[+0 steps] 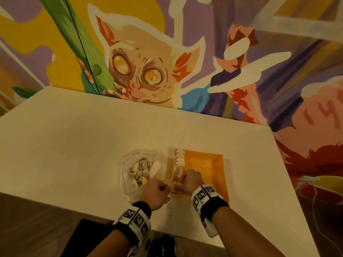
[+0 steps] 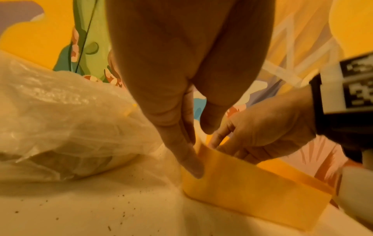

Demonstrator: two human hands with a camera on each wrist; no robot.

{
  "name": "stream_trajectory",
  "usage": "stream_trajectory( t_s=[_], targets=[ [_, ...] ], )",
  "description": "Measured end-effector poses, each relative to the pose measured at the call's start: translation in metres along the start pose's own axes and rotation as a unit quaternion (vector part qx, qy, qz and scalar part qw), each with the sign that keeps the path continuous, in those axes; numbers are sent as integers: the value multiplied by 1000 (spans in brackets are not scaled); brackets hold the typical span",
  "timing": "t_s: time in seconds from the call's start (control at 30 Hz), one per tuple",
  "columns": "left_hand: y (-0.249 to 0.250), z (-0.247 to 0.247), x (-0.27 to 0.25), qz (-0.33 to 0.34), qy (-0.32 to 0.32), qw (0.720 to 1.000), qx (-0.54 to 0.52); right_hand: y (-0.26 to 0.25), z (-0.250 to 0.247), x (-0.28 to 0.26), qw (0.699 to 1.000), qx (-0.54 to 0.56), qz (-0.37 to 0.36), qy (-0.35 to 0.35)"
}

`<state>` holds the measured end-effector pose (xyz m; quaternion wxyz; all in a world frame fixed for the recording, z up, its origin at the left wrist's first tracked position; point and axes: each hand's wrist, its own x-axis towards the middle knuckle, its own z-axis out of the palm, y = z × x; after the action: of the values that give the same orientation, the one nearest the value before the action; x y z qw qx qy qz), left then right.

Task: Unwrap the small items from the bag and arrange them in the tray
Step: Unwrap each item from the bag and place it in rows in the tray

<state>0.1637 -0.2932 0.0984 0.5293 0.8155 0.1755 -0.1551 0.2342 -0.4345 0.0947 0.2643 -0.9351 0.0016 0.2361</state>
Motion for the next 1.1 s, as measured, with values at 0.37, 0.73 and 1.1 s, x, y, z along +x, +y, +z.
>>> stream_trajectory(
  t_s=[0.37,0.73,1.1],
  targets=[
    [1,-74,22,88,67,929,353,-7,-4,-34,987,100,-85,97],
    [-9,-67,36,37,51,902,427,-48,23,-46,981,49,-185,22],
    [-25,-80,29,86,114,953,266,-69,36,-30,976,122,-179,35]
  ],
)
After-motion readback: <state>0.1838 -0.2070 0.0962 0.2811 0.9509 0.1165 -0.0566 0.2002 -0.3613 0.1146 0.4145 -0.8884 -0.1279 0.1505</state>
